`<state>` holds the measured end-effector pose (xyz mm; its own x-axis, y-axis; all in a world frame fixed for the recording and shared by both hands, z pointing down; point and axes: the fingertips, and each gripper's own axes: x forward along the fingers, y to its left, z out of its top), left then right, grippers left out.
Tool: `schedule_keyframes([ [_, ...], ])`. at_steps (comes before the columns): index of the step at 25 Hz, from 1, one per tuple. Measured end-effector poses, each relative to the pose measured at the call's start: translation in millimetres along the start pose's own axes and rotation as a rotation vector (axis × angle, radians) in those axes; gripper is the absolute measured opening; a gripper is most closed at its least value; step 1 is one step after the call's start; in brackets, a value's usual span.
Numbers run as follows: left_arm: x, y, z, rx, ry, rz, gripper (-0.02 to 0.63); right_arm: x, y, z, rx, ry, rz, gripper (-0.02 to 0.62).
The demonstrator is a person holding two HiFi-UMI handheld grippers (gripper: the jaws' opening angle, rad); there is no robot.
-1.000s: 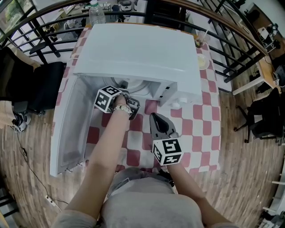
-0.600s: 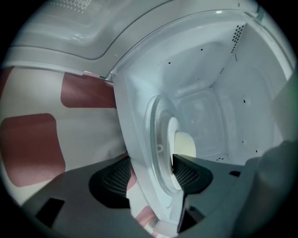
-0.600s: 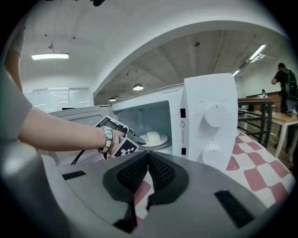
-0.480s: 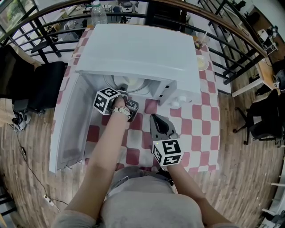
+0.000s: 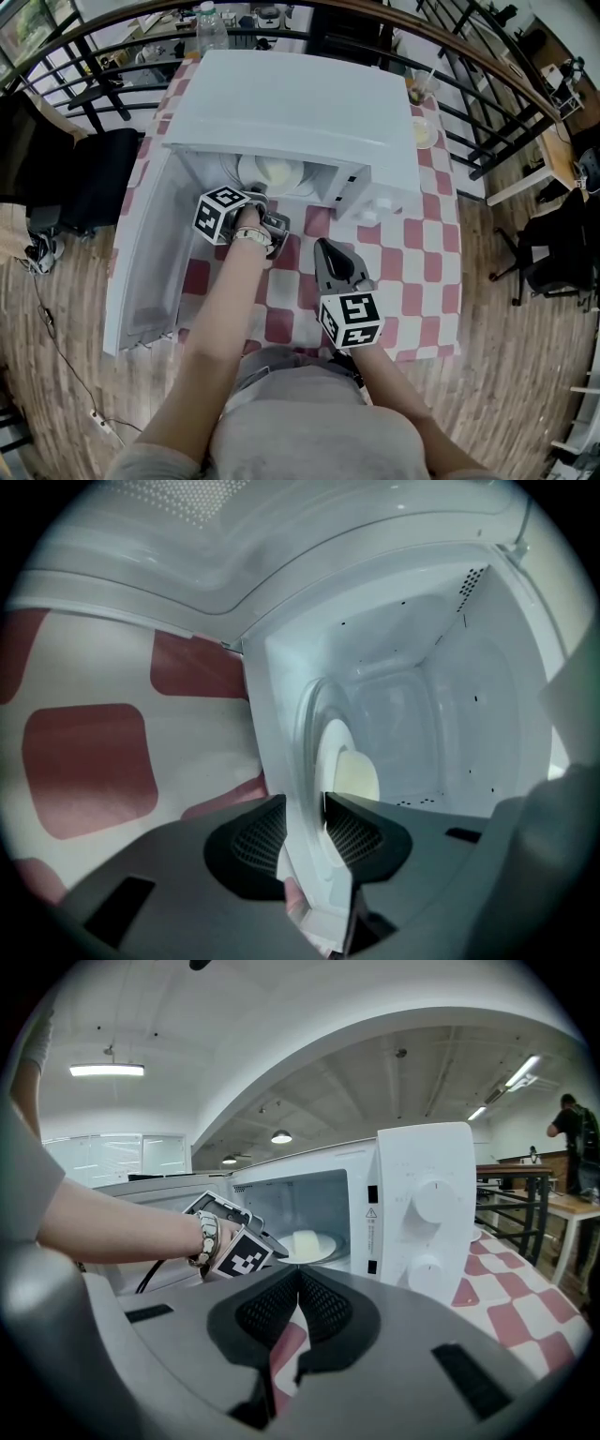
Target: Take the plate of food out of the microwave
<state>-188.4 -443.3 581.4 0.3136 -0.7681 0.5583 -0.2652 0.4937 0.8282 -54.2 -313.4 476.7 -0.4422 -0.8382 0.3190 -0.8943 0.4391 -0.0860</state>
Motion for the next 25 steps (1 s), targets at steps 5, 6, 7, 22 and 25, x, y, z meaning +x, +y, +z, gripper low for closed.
schedule_keyframes([
  [5, -3.1, -1.5, -0.4, -0.013, 0.005, -0.014, 0.106, -2.2, 1.0, 0.8, -0.002, -0.006, -0.003, 0.026],
  [6, -3.2, -1.3, -0.2, -0.017, 0.006, -0.017, 0.104, -2.6, 0.3, 0.4, -0.001, -0.006, -0.006, 0.026],
  [7, -3.3, -1.0, 0.1, -0.022, 0.007, -0.018, 0.101, -3.0, -0.3, 0.1, 0.0, -0.006, -0.009, 0.026],
  [22, -8.3, -3.0, 0.9, -0.082, 0.004, -0.028, 0.078, -4.9, -4.3, -0.4, 0.007, -0.01, -0.029, 0.026],
  [25, -9.3, -6.1, 1.9, -0.075, 0.001, -0.031, 0.043, -5.1, -4.6, -1.1, 0.006, -0.01, -0.03, 0.026],
])
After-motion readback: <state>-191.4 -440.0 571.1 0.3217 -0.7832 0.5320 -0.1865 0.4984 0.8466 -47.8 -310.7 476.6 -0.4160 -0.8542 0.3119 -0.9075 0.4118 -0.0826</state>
